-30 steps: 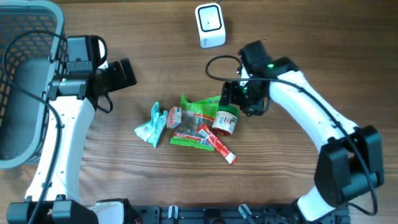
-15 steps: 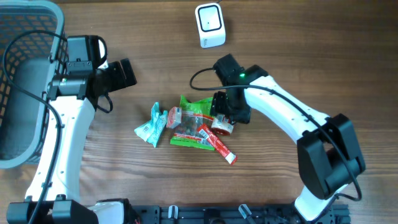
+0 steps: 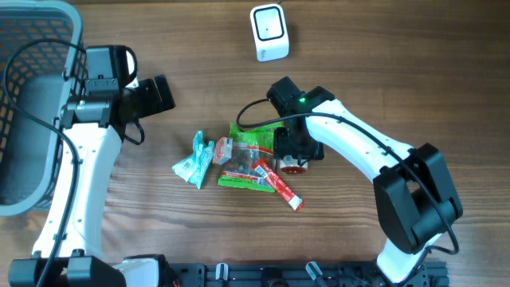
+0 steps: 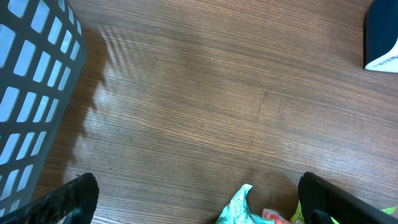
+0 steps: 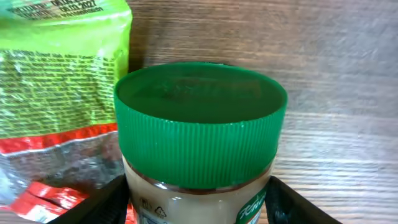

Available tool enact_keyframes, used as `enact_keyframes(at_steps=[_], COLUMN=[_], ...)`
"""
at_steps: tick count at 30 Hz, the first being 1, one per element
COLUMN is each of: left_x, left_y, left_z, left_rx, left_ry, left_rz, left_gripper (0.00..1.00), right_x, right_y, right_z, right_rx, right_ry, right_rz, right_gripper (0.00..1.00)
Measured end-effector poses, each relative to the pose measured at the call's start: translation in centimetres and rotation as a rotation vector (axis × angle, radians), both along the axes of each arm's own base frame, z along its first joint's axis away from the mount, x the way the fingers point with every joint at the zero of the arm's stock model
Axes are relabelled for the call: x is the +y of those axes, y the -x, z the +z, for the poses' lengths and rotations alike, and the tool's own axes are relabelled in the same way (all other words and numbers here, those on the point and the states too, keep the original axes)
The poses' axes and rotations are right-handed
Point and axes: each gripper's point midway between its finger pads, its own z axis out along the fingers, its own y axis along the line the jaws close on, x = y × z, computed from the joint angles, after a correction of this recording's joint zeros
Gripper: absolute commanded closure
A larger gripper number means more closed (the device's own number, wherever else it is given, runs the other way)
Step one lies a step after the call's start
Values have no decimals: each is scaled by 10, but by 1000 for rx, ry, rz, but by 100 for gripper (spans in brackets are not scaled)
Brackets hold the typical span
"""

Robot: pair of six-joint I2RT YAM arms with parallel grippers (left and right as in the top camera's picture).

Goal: Scan the item barcode
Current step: 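Lower the right gripper and grasp the green-lid jar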

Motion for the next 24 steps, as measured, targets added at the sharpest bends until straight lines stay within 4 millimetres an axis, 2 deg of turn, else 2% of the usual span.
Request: enact_keyframes(at_steps=[3, 6, 9, 14, 24], left_x=[0, 0, 0, 0, 0], left_y=[0, 0, 0, 0, 0], left_z=[0, 0, 0, 0, 0], left_rx=[0, 0, 0, 0, 0], left_ry=[0, 0, 0, 0, 0], left_rz=[0, 0, 0, 0, 0], left_gripper=[0, 0, 0, 0, 0], right_x=[-9, -22, -30, -32, -34], right_y=[-2, -9, -13, -14, -16], right_z=[0, 0, -1, -1, -1], right_rx=[1, -4, -8, -11, -23], right_ry=[20, 35, 55, 61, 75], right_rz=[42, 44, 44, 51, 60], right_gripper=[32, 23, 22, 16, 16])
